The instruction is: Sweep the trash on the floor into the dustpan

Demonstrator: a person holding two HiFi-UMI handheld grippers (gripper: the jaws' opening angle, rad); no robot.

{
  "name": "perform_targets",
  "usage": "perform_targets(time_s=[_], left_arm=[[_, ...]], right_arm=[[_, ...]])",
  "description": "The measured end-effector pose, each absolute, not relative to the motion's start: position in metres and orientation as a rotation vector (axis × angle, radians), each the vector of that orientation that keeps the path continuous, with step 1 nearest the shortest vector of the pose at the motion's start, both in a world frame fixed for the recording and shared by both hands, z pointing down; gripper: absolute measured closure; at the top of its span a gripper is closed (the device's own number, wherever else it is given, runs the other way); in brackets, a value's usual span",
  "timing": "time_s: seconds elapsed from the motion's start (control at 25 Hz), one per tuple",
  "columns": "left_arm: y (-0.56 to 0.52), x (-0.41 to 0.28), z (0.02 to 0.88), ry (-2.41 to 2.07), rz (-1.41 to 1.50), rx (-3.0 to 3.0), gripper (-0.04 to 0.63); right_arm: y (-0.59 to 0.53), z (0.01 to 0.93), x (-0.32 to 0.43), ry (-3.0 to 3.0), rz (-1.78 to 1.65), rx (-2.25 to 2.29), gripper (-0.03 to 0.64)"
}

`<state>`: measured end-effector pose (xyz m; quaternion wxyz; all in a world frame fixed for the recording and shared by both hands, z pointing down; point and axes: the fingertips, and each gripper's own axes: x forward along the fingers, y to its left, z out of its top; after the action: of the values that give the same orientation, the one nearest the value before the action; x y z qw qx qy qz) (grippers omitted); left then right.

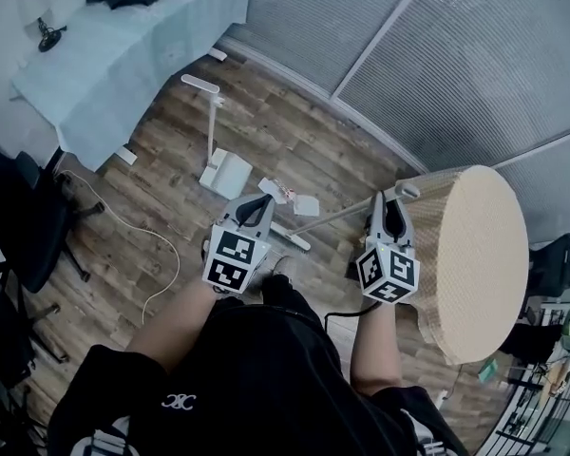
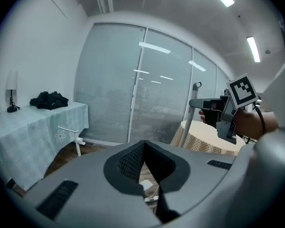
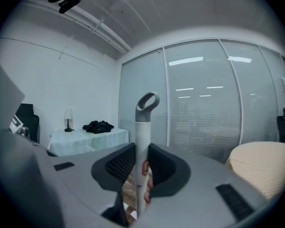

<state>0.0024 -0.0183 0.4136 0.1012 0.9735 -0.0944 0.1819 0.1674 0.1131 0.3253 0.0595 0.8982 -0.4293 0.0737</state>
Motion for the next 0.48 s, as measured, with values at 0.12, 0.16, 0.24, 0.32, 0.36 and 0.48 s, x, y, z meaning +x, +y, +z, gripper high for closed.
perform_targets(time_s=[0.12, 0.16, 0.24, 0.32, 0.36, 0.48], left_arm=[[-0.029, 0.025, 0.418, -0.296, 0.556, 2.887, 0.600], [-0.033, 0.033, 0.419, -0.301, 0.560, 2.886, 0.600], [-0.042, 0.052, 0.422, -0.307, 0.572, 2.874, 0.600], [-0.048, 0.072, 0.420, -0.313, 0.594, 2.866, 0.601], [-0.049, 0.083, 0.419, -0.314, 0.606, 2.869, 0.601], [-0.043, 0.120, 0.418, -0.309, 0.654, 2.894, 0.600]], right_arm=[[0.103, 0.338, 0.192, -1.316, 0.233, 2.709, 0.520], [0.101, 0.343, 0.201, -1.318, 0.241, 2.707, 0.520], [0.099, 0.352, 0.218, -1.318, 0.258, 2.703, 0.520], [0.101, 0.361, 0.238, -1.316, 0.283, 2.699, 0.520], [0.105, 0.366, 0.249, -1.315, 0.299, 2.696, 0.520], [0.125, 0.383, 0.287, -1.331, 0.339, 2.684, 0.520]])
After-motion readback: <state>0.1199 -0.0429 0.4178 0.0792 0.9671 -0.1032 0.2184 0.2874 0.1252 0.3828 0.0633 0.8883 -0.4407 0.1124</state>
